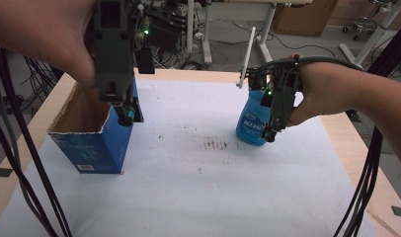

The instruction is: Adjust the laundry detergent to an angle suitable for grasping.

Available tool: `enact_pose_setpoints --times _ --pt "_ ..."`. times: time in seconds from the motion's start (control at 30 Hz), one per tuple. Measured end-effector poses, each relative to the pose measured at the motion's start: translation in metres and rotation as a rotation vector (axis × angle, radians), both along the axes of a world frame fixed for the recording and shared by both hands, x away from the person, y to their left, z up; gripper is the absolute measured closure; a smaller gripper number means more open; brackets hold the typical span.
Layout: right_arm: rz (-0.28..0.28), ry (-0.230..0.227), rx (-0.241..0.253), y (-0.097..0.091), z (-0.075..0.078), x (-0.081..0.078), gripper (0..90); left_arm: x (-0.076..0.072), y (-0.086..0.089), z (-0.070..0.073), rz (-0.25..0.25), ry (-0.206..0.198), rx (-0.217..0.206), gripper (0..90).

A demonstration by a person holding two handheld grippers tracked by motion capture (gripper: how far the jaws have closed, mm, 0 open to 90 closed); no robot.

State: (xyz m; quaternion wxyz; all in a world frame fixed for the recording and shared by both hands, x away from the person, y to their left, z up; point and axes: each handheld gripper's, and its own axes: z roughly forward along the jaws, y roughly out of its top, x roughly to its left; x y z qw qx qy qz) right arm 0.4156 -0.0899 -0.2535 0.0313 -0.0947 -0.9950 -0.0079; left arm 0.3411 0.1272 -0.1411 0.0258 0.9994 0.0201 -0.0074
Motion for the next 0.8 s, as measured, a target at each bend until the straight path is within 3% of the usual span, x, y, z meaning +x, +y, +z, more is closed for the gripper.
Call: enact_pose_setpoints --times 0.8 --pt "0.014 -0.01 0.01 0.0022 0.0015 -0.0015 1.4 -0.0007 0.0008 -0.0005 0.016 0.003 0.012 1.7"
